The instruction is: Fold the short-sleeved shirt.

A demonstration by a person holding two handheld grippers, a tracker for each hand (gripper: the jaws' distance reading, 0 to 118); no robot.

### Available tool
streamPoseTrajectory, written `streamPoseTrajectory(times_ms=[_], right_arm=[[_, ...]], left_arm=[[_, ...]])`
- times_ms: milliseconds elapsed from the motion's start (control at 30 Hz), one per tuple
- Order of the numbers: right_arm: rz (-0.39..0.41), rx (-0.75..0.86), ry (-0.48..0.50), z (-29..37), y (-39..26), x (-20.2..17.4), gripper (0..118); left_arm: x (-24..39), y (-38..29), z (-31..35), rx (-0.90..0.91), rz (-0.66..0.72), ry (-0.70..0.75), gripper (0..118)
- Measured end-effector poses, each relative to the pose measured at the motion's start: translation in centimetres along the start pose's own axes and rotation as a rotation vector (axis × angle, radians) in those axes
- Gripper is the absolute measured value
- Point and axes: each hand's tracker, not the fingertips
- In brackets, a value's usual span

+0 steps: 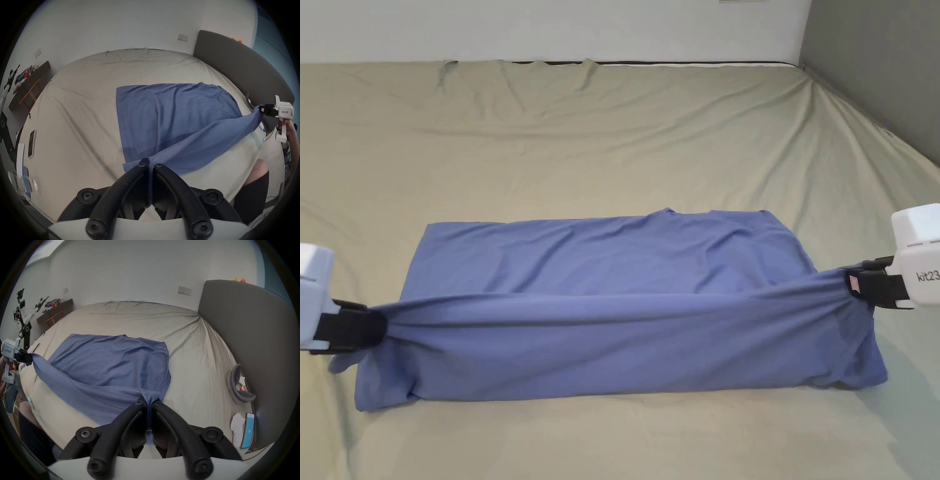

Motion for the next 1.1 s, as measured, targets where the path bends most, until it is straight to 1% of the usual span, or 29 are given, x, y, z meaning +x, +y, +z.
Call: streamPoseTrajectory(times_ms=[33, 100, 233, 300, 333, 367, 400, 433, 467, 500, 533, 567, 600, 667, 700, 733, 767, 800, 833, 867, 900, 933, 967, 1000, 1033, 1067, 1100], right_arm=[[0.002, -0.027, -0.026, -1.8, 0.7, 0.1, 5], [0.015, -0.050, -0.043, -4.9, 1.5, -0.1, 5], [-0.003, -0.117, -0.067, -10.2, 1.5, -0.5, 5], [0.023, -0.133, -0.091, -11.9, 0.9, -1.0, 5], [0.023, -0.131, -0.122, -12.5, 0.5, -1.3, 8], [0.008, -0.121, -0.149, -12.9, 0.0, -1.5, 28], [-0.013, -0.093, -0.184, -12.8, -0.6, -0.9, 54], [-0.037, -0.069, -0.227, -12.6, -1.1, -0.8, 79], [-0.080, -0.045, -0.260, -12.0, -1.5, -0.5, 97], [-0.112, -0.017, -0.269, -10.9, -1.9, -0.1, 97], [-0.139, 0.036, -0.264, -9.4, -2.2, 0.5, 97], [-0.166, 0.088, -0.263, -7.8, -2.5, 0.6, 97], [-0.184, 0.149, -0.269, -5.8, -2.6, 0.6, 97], [-0.188, 0.273, -0.302, -1.5, -2.5, 0.1, 97], [-0.190, 0.337, -0.320, 0.4, -2.6, -0.3, 97], [-0.198, 0.411, -0.319, 3.1, -2.8, -1.1, 97], [-0.213, 0.476, -0.312, 5.4, -3.2, -1.9, 96], [-0.225, 0.525, -0.304, 7.2, -3.6, -2.7, 93], [-0.230, 0.569, -0.292, 9.3, -4.4, -4.0, 87], [-0.205, 0.637, -0.302, 11.1, -5.3, -5.1, 81], [-0.197, 0.649, -0.277, 12.2, -6.2, -6.3, 76], [-0.174, 0.668, -0.258, 13.0, -7.3, -7.1, 76], [-0.164, 0.659, -0.252, 13.5, -8.3, -8.1, 49], [-0.137, 0.654, -0.257, 13.9, -9.2, -9.0, 24], [-0.101, 0.654, -0.267, 14.0, -10.3, -9.7, 7], [-0.119, 0.654, -0.253, 13.8, -11.5, -9.9, 5], [-0.122, 0.658, -0.219, 13.7, -12.6, -10.1, 4]], left_arm=[[-0.3, 0.9, -1.6, -0.016, -0.002, 0.003, 0], [-0.8, 2.1, -4.8, -0.070, -0.001, 0.019, 0], [-0.7, 2.8, -9.8, -0.136, -0.039, 0.033, 0], [-0.9, 2.8, -11.6, -0.158, -0.030, 0.045, 0], [-1.0, 2.4, -12.1, -0.163, -0.007, 0.043, 0], [-1.3, 2.0, -12.4, -0.153, 0.026, 0.038, 4], [-1.5, 1.7, -12.4, -0.125, 0.062, 0.050, 13], [-1.8, 1.4, -12.0, -0.078, 0.092, 0.067, 25], [-1.8, 1.0, -11.0, -0.032, 0.118, 0.086, 62], [-1.9, 0.8, -10.3, -0.018, 0.124, 0.132, 94], [-1.9, 0.6, -9.2, -0.009, 0.125, 0.183, 110], [-1.6, 0.3, -7.4, 0.053, 0.093, 0.223, 108], [-1.0, -0.1, -5.4, 0.157, 0.059, 0.257, 104], [0.6, -0.6, -1.4, 0.297, 0.028, 0.317, 101], [1.4, -1.1, 0.6, 0.354, 0.014, 0.320, 97], [2.6, -2.0, 3.3, 0.439, 0.023, 0.300, 86], [3.7, -3.0, 5.7, 0.528, 0.038, 0.281, 71], [4.6, -4.2, 7.3, 0.588, 0.061, 0.263, 61], [5.9, -5.8, 8.7, 0.640, 0.092, 0.280, 50], [6.8, -7.3, 9.8, 0.677, 0.116, 0.306, 40], [7.5, -8.6, 10.4, 0.697, 0.112, 0.311, 34], [8.4, -10.0, 10.9, 0.701, 0.096, 0.317, 34], [9.0, -11.3, 11.3, 0.709, 0.091, 0.325, 4], [9.5, -12.4, 11.3, 0.725, 0.096, 0.324, 0], [9.8, -13.6, 11.5, 0.717, 0.089, 0.311, 0], [10.2, -14.3, 11.3, 0.678, 0.057, 0.285, 0], [10.5, -14.6, 11.1, 0.640, 0.038, 0.293, 0]])
